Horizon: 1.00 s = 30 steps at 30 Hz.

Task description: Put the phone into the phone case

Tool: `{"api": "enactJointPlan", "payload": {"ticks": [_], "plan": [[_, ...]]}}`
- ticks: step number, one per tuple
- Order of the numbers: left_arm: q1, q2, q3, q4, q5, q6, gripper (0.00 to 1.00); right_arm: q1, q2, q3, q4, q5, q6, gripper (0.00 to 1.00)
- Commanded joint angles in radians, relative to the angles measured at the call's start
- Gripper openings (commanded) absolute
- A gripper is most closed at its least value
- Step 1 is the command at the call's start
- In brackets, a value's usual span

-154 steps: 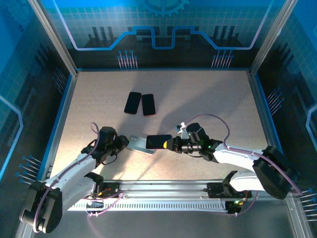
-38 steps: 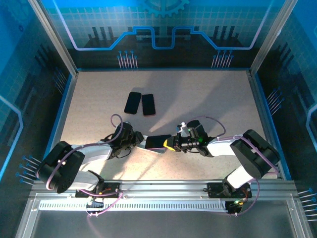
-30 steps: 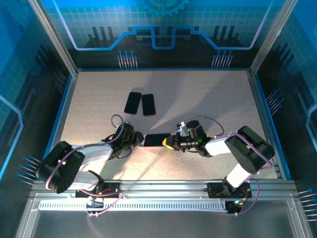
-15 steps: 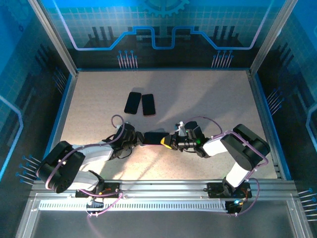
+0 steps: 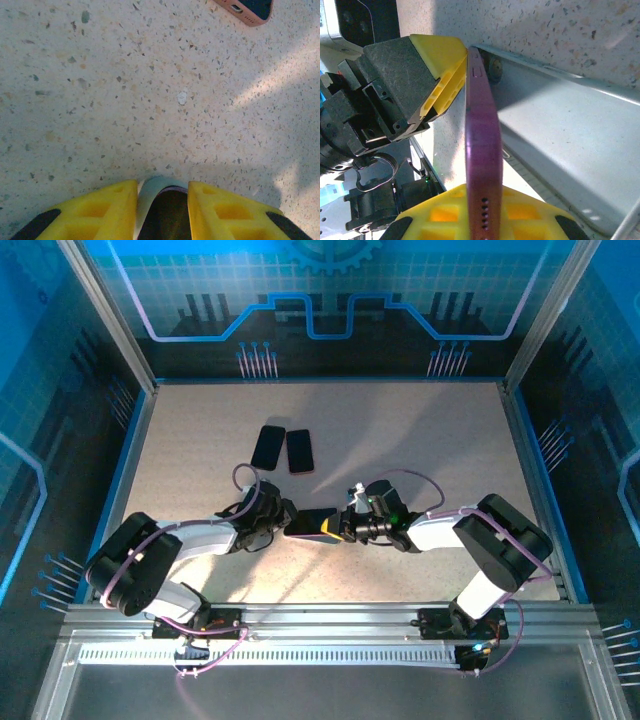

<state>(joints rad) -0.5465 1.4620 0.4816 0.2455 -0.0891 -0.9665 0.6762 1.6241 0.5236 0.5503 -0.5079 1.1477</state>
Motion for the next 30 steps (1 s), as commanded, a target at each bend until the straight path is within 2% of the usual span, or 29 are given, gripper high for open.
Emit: {"api": "enactJointPlan", "payload": {"ticks": [1,18,30], "plan": [[-0.007,0.008,0.024,0.044,0.036,0.001,0.32,0.023,0.039,-0.008,-0.101,-0.013,-0.013,0.00],[-0.060,-0.110,-0.121,0.027,0.048,-0.092,0.31,0.022,0.038,-0.006,-0.136,0.027,-0.005,0.00],[-0.140,-0.144,-0.142,0.031,0.000,-0.134,0.31,0.038,0.061,-0.002,-0.127,0.038,0.009,0.00]]}}
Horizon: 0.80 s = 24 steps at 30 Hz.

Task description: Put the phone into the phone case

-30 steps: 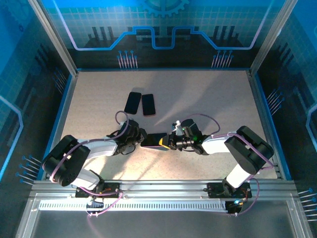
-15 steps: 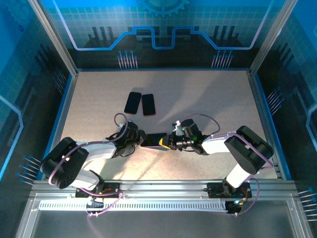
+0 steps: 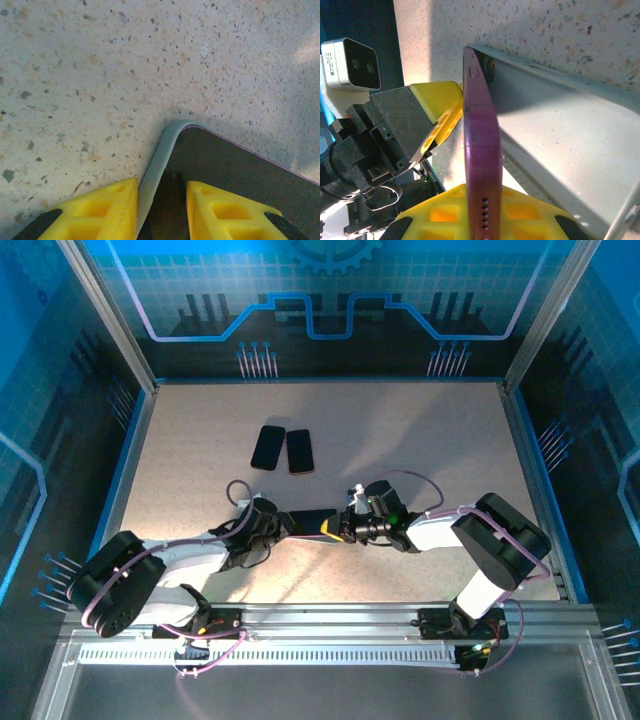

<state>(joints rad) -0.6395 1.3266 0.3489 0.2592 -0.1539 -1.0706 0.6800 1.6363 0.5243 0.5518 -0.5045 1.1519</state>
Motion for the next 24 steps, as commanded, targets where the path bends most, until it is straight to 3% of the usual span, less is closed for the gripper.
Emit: {"api": "enactJointPlan", "payload": {"ticks": [1,9,17,24], "plan": [[-0.052,-0.005,-0.008,0.021,0.063,-0.031,0.31,0.036,0.050,-0.003,-0.126,0.034,0.008,0.00],[-0.071,-0.034,-0.008,0.010,0.039,-0.035,0.31,0.048,0.050,-0.010,-0.125,0.047,0.009,0.00],[-0.068,-0.111,0.035,-0.111,-0.016,0.040,0.31,0.052,0.026,-0.020,-0.160,0.069,-0.012,0.00],[-0.065,-0.065,0.060,-0.108,-0.019,0.066,0.31,0.055,0.008,-0.014,-0.199,0.083,-0.034,0.00]]}}
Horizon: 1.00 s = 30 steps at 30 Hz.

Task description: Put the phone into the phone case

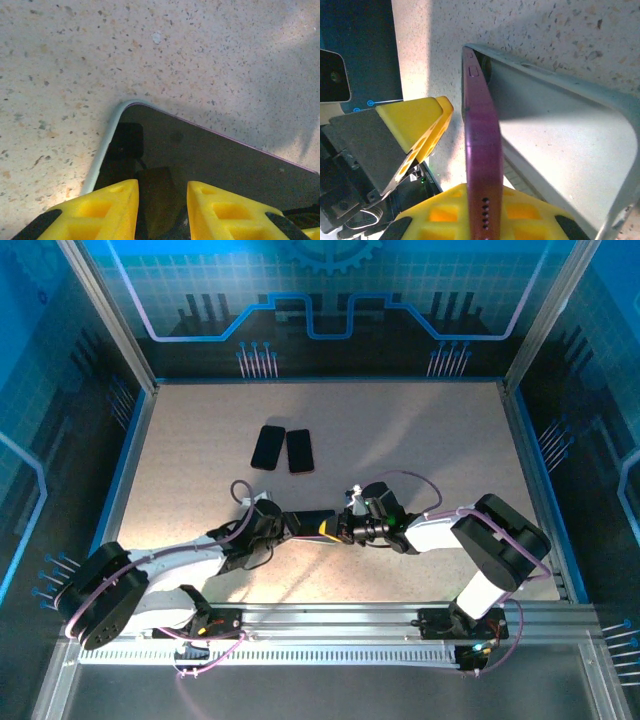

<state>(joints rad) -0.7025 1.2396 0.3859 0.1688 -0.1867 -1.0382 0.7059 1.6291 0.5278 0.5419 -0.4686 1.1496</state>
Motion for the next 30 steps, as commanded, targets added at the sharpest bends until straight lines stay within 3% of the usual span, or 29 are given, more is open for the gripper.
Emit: {"api": "enactJointPlan", "payload": {"ticks": [1,30], "plan": [[-0.002,0.031,0.024,-0.010,0.013,0.033,0.31,0.028,0.012,-0.016,-0.195,0.049,-0.034,0.00],[0.011,0.026,-0.004,0.017,0.010,0.025,0.31,0.040,-0.043,0.079,-0.408,0.089,-0.120,0.31]]}}
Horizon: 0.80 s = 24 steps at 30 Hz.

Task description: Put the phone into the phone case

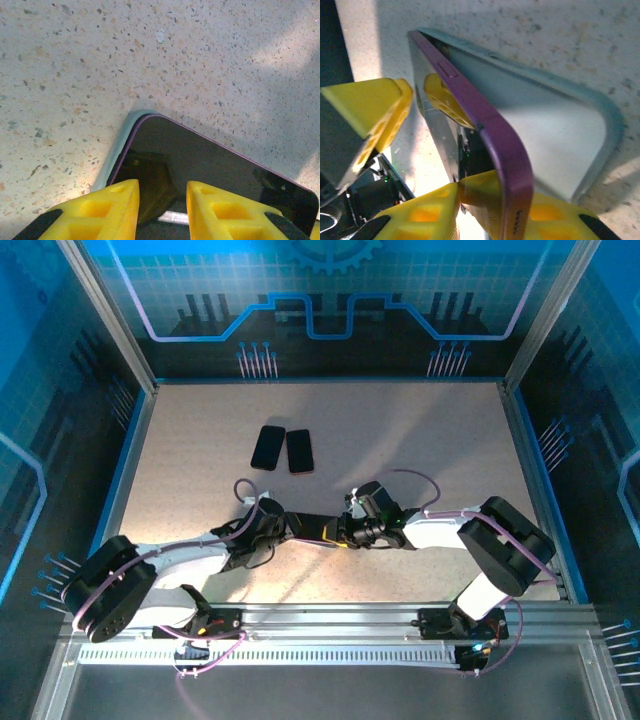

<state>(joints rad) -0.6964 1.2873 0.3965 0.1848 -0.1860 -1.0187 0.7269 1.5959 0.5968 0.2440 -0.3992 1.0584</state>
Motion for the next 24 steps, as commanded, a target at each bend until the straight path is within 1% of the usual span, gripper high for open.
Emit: {"api": "enactJointPlan", "payload": {"ticks": [1,10,13,24], "plan": [[0.005,-0.022,-0.015,0.001,0.010,0.005,0.31,0.023,-0.010,0.014,-0.113,0.020,-0.030,0.32],[0.006,-0.038,-0.028,0.000,0.004,0.003,0.31,0.031,-0.020,0.037,-0.154,0.029,-0.041,0.48],[0.008,-0.047,-0.033,-0.001,-0.003,0.003,0.31,0.033,-0.029,0.047,-0.173,0.033,-0.050,0.52],[0.024,-0.068,-0.038,-0.019,-0.015,0.015,0.32,0.036,-0.068,0.075,-0.247,0.044,-0.073,0.58]]}}
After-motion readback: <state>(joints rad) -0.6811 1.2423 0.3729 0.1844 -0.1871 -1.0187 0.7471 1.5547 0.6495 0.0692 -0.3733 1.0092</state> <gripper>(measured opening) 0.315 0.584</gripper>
